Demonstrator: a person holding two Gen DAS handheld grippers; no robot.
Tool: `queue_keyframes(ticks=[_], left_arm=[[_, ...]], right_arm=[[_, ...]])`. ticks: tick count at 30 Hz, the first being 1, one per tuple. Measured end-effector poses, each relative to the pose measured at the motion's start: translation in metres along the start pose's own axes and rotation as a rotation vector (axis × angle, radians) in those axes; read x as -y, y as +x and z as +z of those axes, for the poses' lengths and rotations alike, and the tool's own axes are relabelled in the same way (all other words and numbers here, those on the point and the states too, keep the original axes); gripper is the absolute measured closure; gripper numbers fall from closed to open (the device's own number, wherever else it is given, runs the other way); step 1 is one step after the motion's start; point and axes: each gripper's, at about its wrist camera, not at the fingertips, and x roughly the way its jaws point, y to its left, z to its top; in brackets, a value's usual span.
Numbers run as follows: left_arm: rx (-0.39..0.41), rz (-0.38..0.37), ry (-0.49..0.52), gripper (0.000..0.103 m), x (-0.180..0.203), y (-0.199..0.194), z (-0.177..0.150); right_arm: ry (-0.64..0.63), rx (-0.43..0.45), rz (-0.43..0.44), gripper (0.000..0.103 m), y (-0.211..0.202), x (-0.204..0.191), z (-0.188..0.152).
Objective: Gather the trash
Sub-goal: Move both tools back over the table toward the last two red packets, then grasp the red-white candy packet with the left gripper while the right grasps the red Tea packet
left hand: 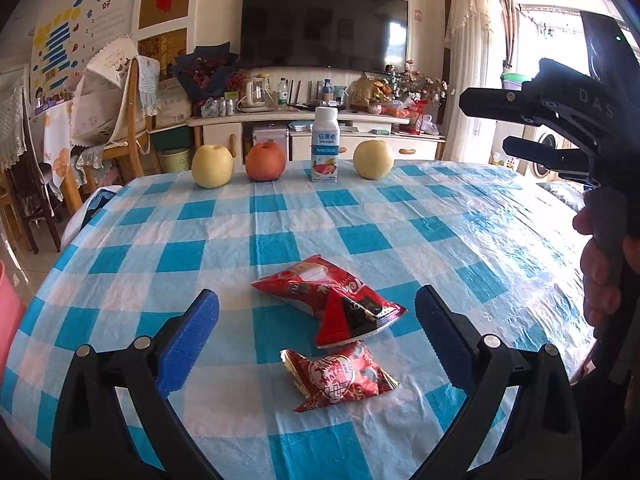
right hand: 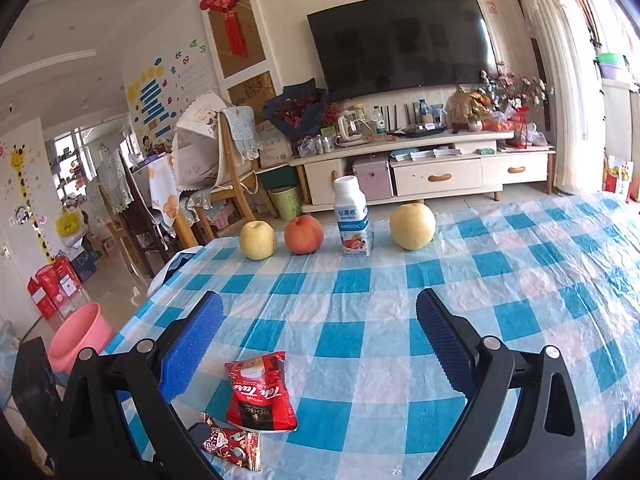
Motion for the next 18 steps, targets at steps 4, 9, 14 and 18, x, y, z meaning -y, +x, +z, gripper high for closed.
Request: queue_keyframes(ticks=[4,9,14,18], left_arm=[[-0.035,-0.028,0.012,0.004,0.006,0.007,-0.005],[-0.111,-0.046,0.002,0.004,0.004,0.015,-0.01],[-0.176,-0.049,-0.026,0.004,-0.006,0.016,-0.019],[-0.208,-0.054,-0.023,0.004,-0.006,0.013,-0.026]], right_arm=[[0.046,-0.041,-0.003,0.007,0.009,0.02,0.001],[0.053,-0.179,0.058,0.007,0.04,0.02,-0.011],[0.012,-0.372,0.193,0.007,0.081,-0.008,-0.035],[-0.081,-0.455,0.201,0.007,0.102,-0.037,-0.053]])
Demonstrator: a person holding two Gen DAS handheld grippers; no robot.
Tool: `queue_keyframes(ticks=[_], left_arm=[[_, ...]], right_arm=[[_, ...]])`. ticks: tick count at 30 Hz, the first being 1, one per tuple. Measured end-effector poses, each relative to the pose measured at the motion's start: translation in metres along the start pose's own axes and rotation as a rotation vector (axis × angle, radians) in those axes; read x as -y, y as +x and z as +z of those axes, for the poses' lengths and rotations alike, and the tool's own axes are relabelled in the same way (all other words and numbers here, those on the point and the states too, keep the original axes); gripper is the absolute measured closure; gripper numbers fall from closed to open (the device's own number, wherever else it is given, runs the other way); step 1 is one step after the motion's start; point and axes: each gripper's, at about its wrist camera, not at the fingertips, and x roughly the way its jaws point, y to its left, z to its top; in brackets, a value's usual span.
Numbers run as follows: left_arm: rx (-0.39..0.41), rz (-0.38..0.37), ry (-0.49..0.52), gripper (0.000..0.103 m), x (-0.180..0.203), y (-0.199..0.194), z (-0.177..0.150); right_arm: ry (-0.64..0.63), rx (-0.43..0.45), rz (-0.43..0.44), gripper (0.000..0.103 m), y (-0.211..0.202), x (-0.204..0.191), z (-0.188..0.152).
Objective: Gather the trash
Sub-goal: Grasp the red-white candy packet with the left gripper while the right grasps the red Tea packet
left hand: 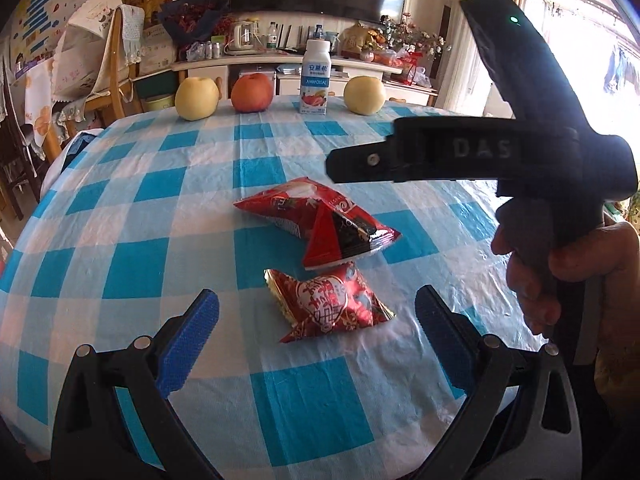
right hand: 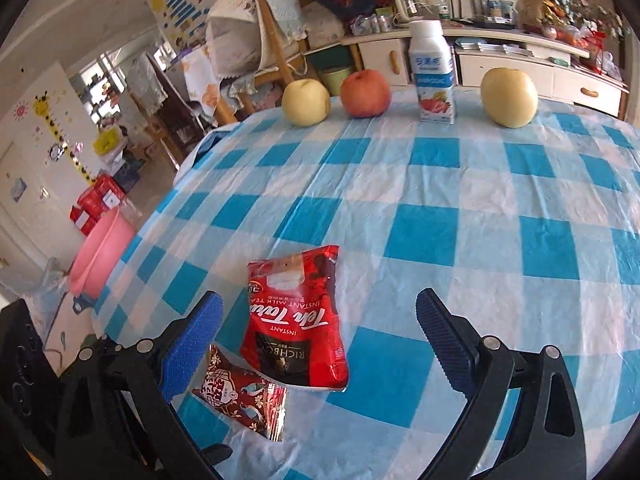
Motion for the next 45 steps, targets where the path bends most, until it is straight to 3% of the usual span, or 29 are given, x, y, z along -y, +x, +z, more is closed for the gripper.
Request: queue_keyframes(ticks=[5,8,20,22,34,45], left_arm=[[-0.018,0.01,0.001,0.004,0.003,0.005,-0.002],[-0.03,0.011,-0.013,0.004,0.002,0.01,-0.002],[-0.023,0.027,-0.022,0.004,0.001,0.013,0.002],[-0.024,0.027,-0.022,0.004,0.002,0.013,0.002],[-0.026,0.065,-0.012,0.004,0.008,0.024,0.004],[-0.061,0.145,-0.014,0.006,0.015,0.04,0.008]], right_arm=[[-0.1,-0.051,-0.025,0.008,0.023,-0.022,-0.006],[-0.127,-0.088,-0.047,0.024,0.037,-0.023,-0.007],[-0.161,-0.119,-0.061,0.03,0.049,-0.024,-0.008],[-0.153,-0.129,-0.048,0.037,0.05,-0.023,-0.008],[-0.204,-0.094,-0.122,0.051,0.048,-0.026,-0.008],[-0.111,-0.021,-0.146,0.052,0.029,0.001,0.004]])
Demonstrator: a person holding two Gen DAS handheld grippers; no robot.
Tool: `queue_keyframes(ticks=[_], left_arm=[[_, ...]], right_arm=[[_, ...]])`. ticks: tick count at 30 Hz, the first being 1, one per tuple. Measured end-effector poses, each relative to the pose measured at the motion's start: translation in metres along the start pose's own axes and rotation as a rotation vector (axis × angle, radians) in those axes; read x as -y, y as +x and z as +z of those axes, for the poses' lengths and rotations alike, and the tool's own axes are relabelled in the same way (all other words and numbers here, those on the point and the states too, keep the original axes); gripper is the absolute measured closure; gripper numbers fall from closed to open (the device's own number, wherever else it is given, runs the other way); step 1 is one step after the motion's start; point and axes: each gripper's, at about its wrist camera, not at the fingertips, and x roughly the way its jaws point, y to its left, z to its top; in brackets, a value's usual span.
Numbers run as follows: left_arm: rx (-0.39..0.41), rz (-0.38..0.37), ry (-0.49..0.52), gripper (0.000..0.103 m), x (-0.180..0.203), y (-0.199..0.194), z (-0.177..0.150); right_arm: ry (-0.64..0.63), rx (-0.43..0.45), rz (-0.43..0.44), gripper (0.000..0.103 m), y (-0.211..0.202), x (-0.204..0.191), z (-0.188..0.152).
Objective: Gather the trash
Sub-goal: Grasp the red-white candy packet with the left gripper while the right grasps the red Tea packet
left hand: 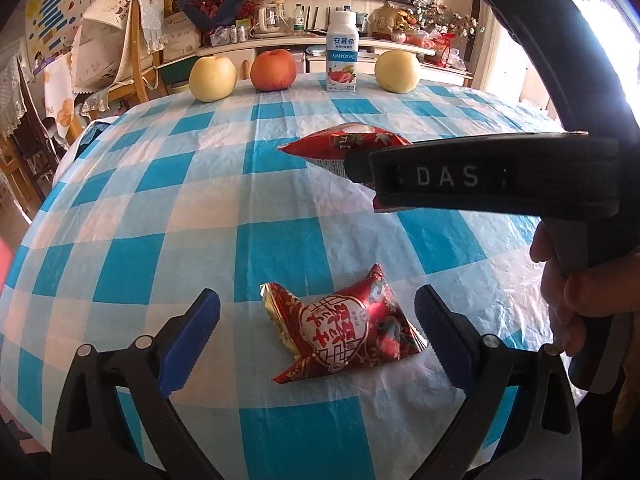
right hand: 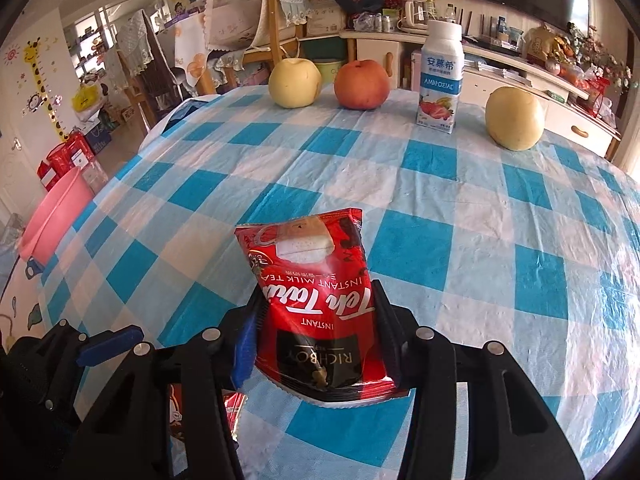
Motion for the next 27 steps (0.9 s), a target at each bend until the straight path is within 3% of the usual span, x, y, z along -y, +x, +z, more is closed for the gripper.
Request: queue_keyframes(ticks=[2,7,14,27], left_arm=[[-0.006,0.004,0.015,0.021,0.003,0.001,-0.001],[0.003,-0.008,0.025,0.036,0.005,0.002,-0.001],[0.022,-0.051,0.015,0.046,0.002,0.001,0.0],[0.04,-0.118,-0.078,0.052,-0.028,0.0,0.005]], right_arm=[[0.0,0.008,-0.004,0.052,-0.001,0.0,0.001],[0.001,0.015,-0.005,0.052,-0.003,0.0,0.002],[0.021,0.025,0.007,0.052,-0.005,0.004,0.002],[0.048,0.023,0.028,0.052,-0.001,0.007,0.003]])
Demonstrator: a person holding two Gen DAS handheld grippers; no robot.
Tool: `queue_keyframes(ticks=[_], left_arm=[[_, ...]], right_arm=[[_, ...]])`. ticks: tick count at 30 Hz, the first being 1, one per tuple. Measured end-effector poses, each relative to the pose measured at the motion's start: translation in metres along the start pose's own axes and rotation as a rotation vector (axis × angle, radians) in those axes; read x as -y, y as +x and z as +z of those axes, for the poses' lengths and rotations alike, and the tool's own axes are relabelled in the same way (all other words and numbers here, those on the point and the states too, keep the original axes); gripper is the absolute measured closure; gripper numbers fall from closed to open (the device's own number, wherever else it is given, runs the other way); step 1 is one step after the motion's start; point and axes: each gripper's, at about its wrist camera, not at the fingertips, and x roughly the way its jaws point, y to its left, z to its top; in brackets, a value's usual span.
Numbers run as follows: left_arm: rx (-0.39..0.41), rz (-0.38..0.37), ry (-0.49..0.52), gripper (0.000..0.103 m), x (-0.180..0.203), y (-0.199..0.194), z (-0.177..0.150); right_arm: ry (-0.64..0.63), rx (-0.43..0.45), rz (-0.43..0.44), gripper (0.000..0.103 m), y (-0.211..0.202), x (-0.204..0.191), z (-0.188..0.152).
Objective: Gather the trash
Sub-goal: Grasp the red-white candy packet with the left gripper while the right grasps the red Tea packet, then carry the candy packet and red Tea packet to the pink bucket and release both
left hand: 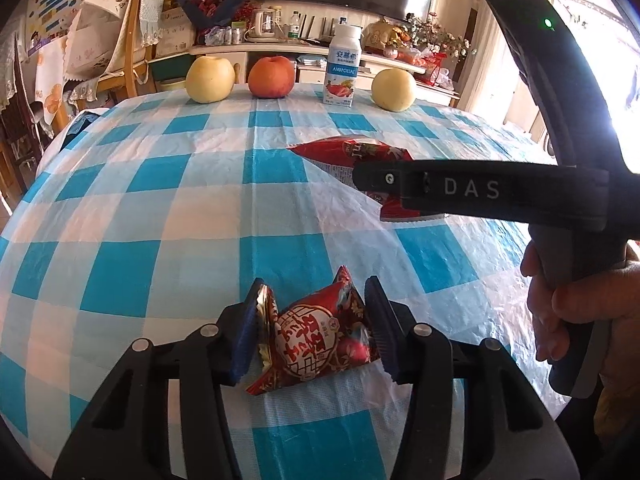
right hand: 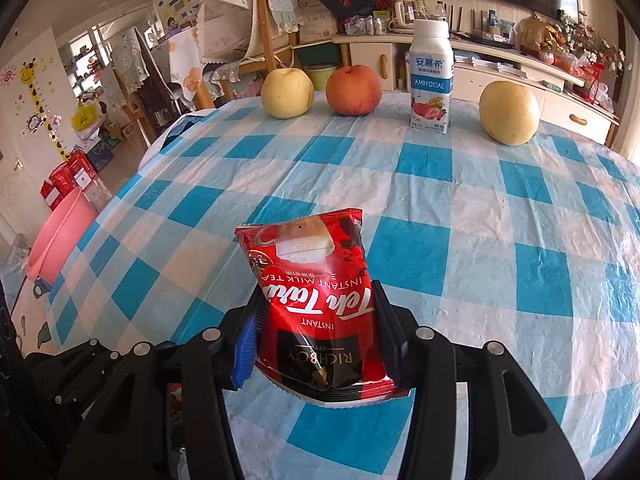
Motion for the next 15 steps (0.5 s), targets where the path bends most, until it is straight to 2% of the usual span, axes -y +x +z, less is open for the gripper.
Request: queue_keyframes(ticks=[15], left_arm=[[0.072,-0.003,-0.098,0.053,-0.049,-0.019,0.016]], right_arm=[[0.014,0.016,0.005,0.052,-0.001,-0.002,0.0]])
